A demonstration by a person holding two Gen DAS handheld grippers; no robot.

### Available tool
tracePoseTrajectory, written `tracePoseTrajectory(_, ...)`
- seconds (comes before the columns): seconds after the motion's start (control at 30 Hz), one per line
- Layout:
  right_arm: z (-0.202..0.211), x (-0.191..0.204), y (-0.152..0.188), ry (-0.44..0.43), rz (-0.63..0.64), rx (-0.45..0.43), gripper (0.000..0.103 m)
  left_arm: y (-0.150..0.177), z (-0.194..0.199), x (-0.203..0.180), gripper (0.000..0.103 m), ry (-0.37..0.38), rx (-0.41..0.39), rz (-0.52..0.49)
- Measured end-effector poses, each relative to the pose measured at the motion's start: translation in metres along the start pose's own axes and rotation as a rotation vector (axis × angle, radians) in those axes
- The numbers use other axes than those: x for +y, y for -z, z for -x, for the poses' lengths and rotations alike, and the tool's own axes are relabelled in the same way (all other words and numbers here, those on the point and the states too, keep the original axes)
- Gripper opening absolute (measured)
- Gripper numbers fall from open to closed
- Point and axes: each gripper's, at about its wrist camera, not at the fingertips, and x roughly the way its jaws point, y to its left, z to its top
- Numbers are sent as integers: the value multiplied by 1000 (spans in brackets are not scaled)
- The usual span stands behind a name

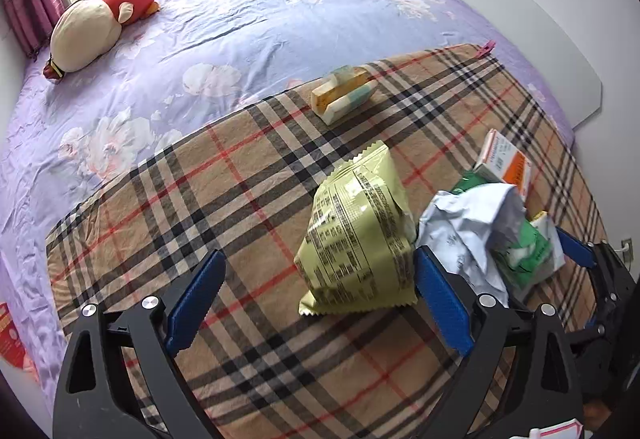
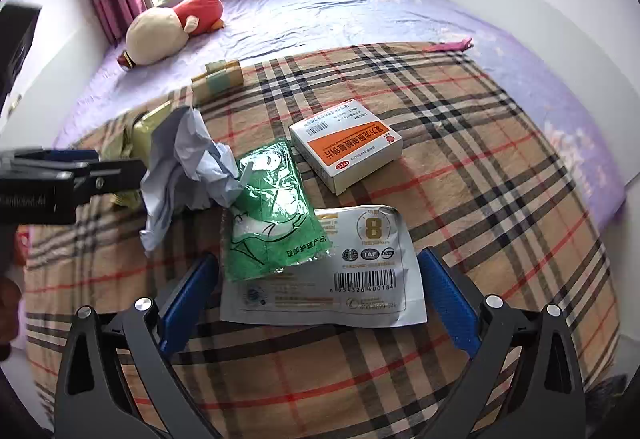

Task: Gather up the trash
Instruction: 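Move both tools back toward the remaining trash on the plaid cloth, then grasp the yellow-green snack bag with left tool while right tool grasps the foil packet, then carry the snack bag and foil packet with both tools over the yellow bin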

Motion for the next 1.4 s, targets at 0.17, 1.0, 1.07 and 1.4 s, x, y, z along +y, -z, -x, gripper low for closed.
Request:
tracePoseTrajectory(0.17, 1, 2, 3, 15, 15, -12, 99, -5, -11, -2, 90, -1, 9, 8)
tracePoseTrajectory(1.0, 28, -27, 18, -48, -95, -18, 69, 20, 17, 9, 42, 4, -19, 39)
tracePoseTrajectory(1.07, 34, -32, 22, -51, -112, -20, 69, 23, 21, 8, 42, 7, -19, 34)
tracePoseTrajectory(1.4, 62, -53, 41, -55, -155, -40, 69, 43, 43, -21, 42, 23, -21, -42)
